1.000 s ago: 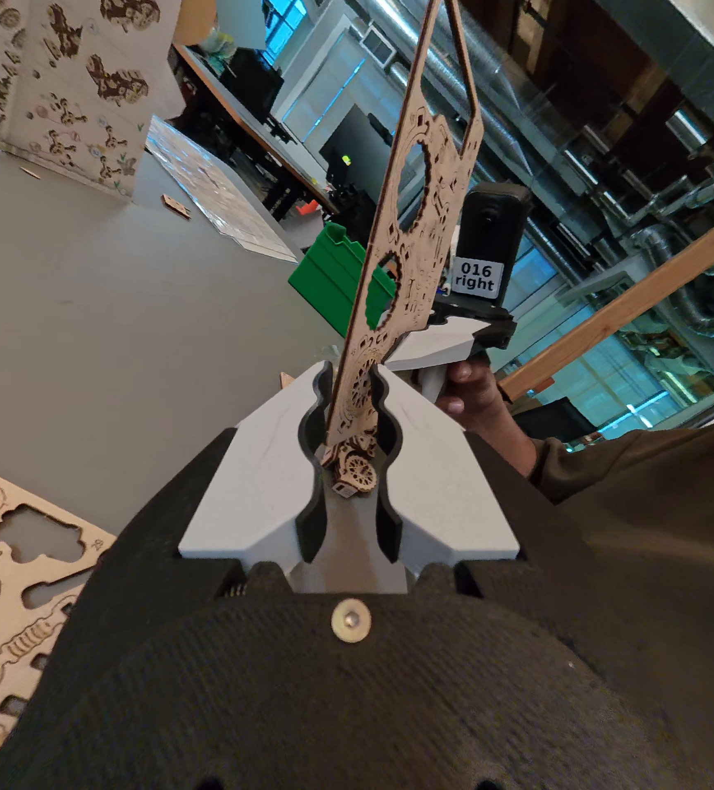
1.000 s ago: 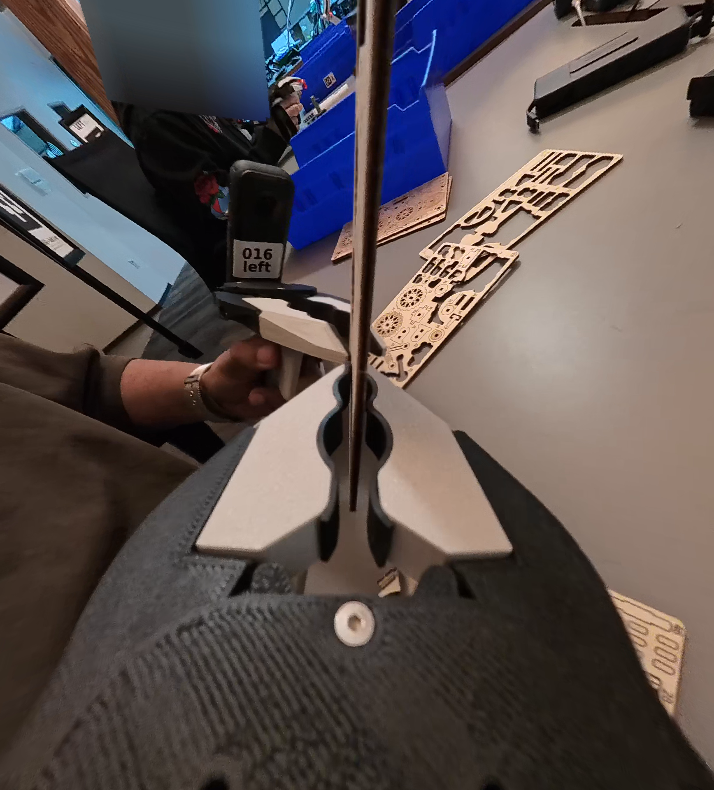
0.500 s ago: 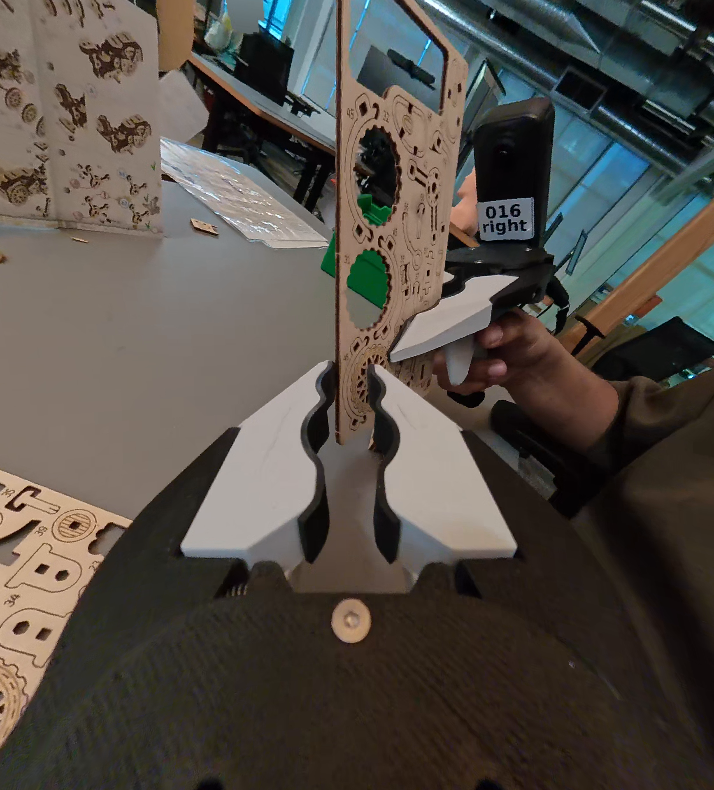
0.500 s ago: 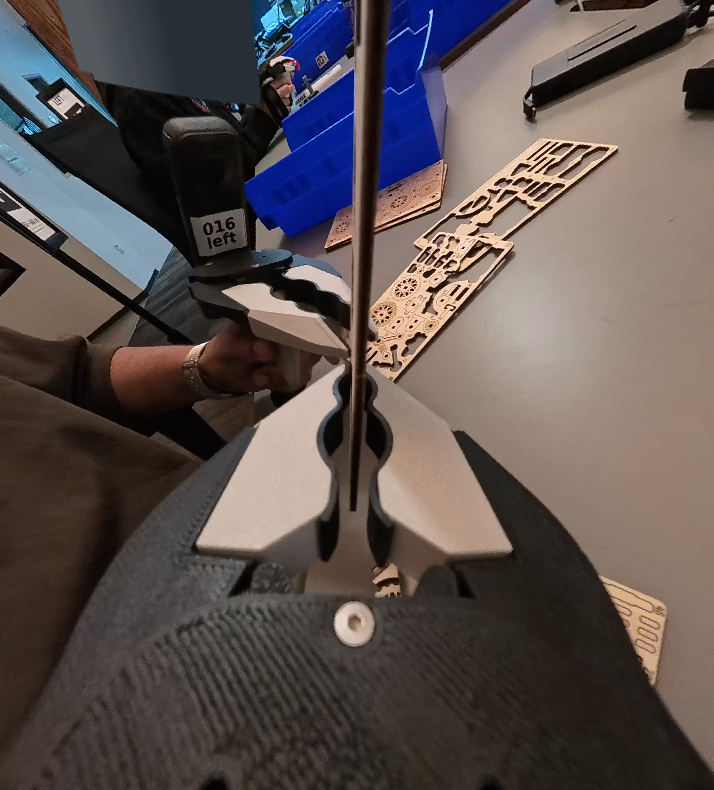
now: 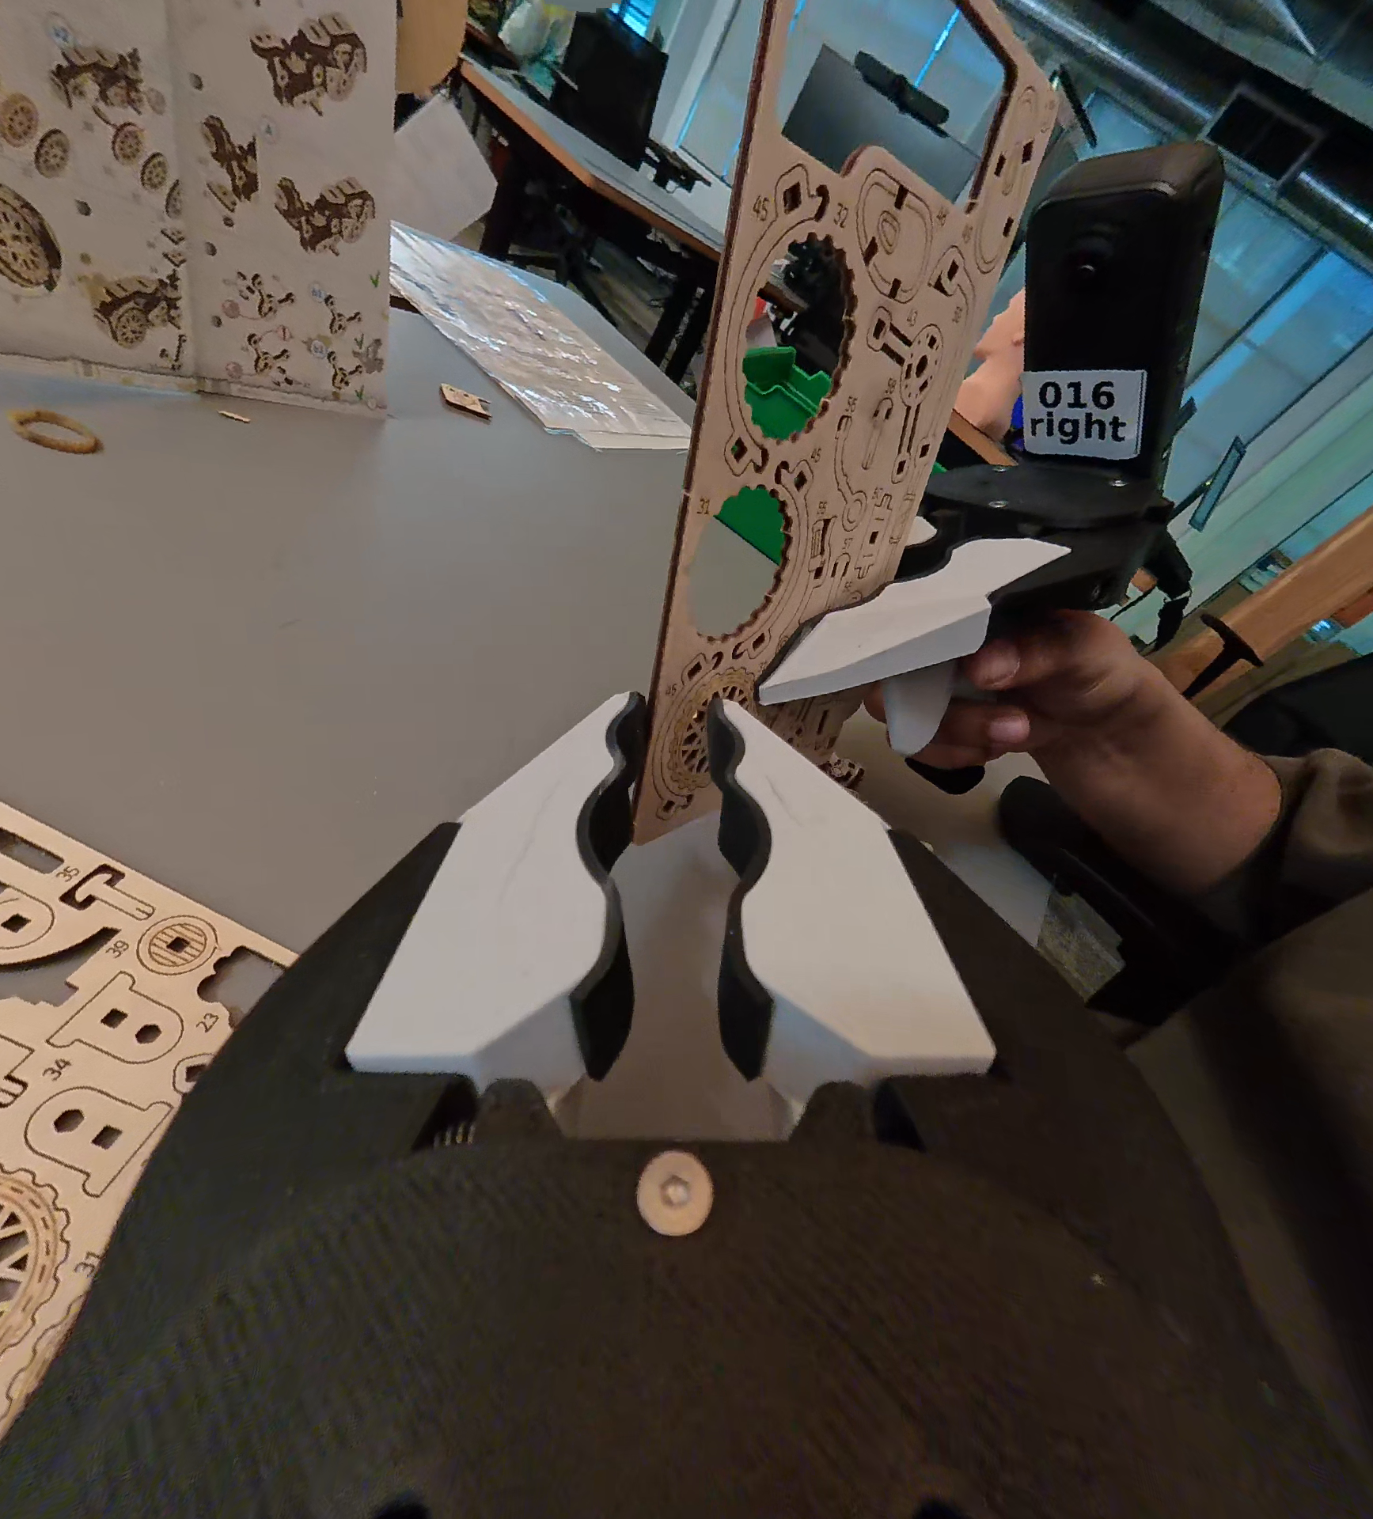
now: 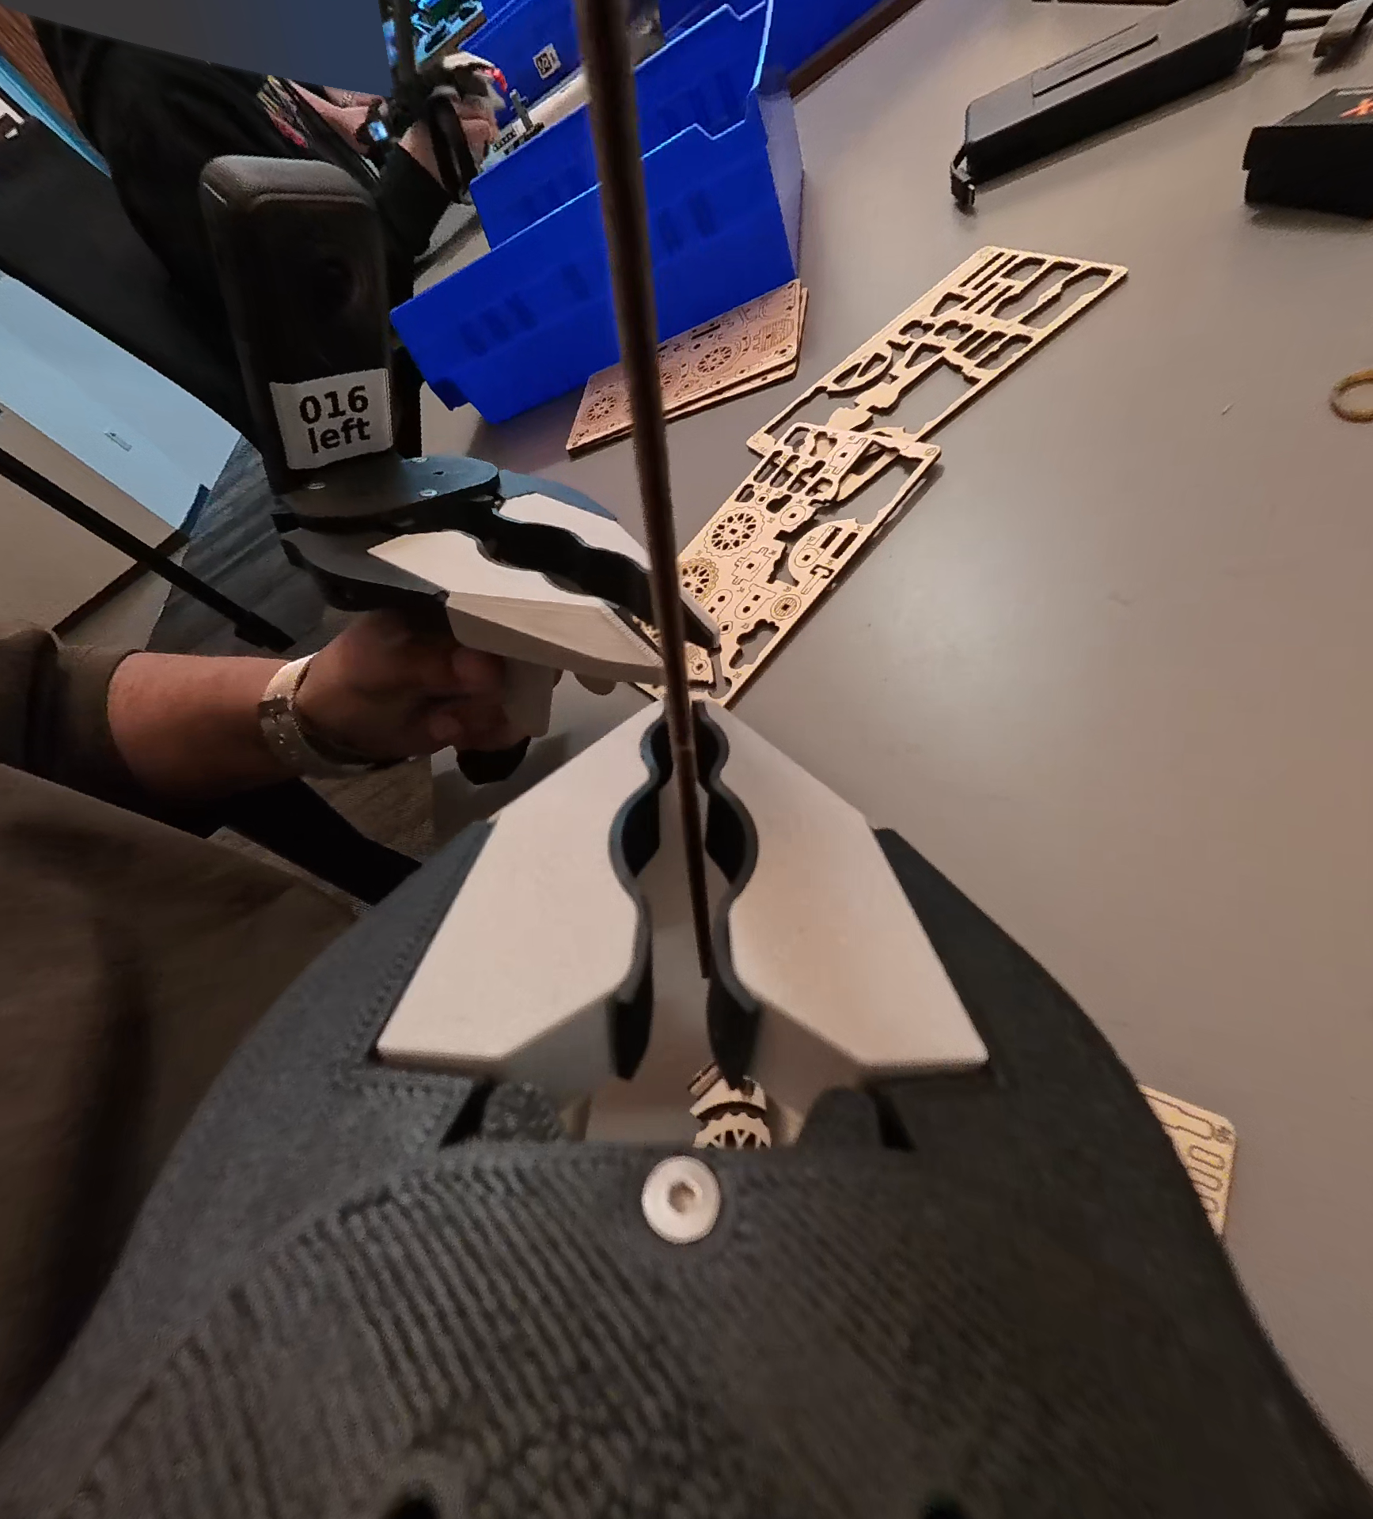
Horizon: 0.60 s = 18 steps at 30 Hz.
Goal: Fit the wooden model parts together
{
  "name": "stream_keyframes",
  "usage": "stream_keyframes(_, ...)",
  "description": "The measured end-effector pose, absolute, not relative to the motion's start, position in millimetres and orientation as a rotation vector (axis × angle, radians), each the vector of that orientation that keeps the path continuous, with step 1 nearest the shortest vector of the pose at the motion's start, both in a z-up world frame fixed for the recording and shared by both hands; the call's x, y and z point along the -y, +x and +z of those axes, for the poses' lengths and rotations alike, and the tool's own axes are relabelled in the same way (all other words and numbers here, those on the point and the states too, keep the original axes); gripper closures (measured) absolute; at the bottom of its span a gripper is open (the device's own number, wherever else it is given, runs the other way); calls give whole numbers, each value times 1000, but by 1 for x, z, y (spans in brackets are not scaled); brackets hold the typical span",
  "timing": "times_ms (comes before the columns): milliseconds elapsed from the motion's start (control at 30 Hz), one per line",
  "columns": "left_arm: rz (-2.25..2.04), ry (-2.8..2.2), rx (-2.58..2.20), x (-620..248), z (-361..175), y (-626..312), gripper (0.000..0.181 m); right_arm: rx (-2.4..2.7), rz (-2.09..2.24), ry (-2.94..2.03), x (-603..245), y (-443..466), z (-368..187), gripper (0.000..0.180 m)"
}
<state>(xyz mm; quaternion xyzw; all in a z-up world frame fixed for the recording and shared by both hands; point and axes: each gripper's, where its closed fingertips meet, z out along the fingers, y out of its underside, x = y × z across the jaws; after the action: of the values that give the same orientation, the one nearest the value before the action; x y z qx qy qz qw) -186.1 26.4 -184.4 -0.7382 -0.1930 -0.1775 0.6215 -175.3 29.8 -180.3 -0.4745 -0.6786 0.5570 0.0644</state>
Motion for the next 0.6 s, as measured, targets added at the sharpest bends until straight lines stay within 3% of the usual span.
stream_keyframes(600, -451, -1661, 461, -28, -182, -187, 168, 2031, 1721, -1459, -31, -176, -179, 179)
